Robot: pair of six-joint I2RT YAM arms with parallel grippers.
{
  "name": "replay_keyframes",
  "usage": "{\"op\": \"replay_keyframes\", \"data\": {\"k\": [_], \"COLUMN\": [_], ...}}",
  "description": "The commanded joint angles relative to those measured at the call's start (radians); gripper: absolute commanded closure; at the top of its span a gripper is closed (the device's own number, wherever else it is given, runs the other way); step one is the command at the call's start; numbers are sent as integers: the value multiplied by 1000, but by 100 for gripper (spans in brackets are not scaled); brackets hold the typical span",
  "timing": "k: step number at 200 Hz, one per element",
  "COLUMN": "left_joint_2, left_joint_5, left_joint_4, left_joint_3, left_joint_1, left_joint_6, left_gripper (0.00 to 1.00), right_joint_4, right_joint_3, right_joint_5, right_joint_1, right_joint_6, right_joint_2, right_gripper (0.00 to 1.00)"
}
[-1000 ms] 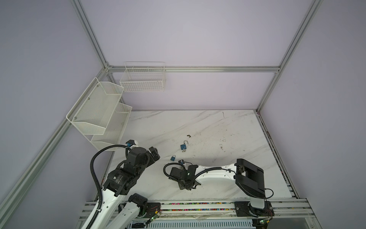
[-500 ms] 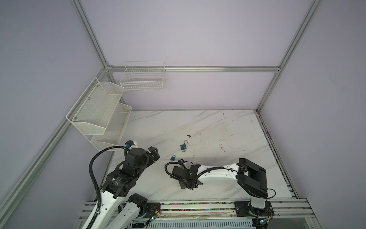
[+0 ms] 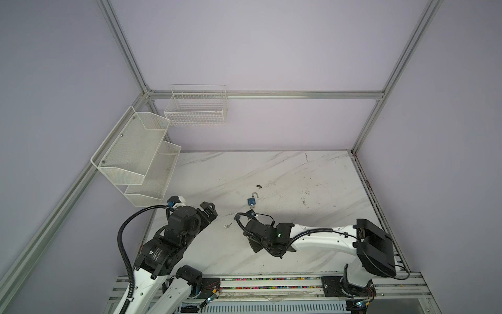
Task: Unlock with the key
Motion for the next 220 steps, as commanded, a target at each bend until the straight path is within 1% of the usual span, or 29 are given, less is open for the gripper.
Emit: {"op": "replay_keyframes", "data": {"k": [1, 42, 76, 102, 122, 138, 167, 202, 220], "left_joint_2": [-18, 9, 53, 103, 155, 203, 272, 304, 298], "left_joint_5": [46, 141, 241, 313, 348, 364, 373, 389, 371], "left_joint_4": [66, 194, 384, 592, 766, 848, 901, 1011, 1032], "left_joint_3": [10, -26, -86, -149, -190, -189, -144, -143, -136], "left_joint_1": [7, 6, 6, 6, 7, 6, 6, 2, 2], "left_joint_6": [-86, -178, -295, -399, -527, -576, -614, -727, -751], "left_gripper": [0, 1, 3, 5, 8, 9, 11, 14, 16], "right_joint_4": [88, 110, 147, 194, 243, 283, 368, 427, 462], "right_joint_3": [-33, -27, 23, 74, 101, 123, 156, 217, 235], "right_joint_5": [-10, -28, -41, -48, -51, -44, -71, -81, -112], "right_joint_1": [-26, -81, -117, -137, -150, -153, -155, -156, -156], "right_joint_6": [-85, -93, -63, -42, -29, -30, -33, -39, -41], "right_joint_2": [-83, -197, -226, -225, -220, -213, -188, -140, -117], "right_gripper": [100, 100, 100, 100, 100, 100, 100, 100, 100]}}
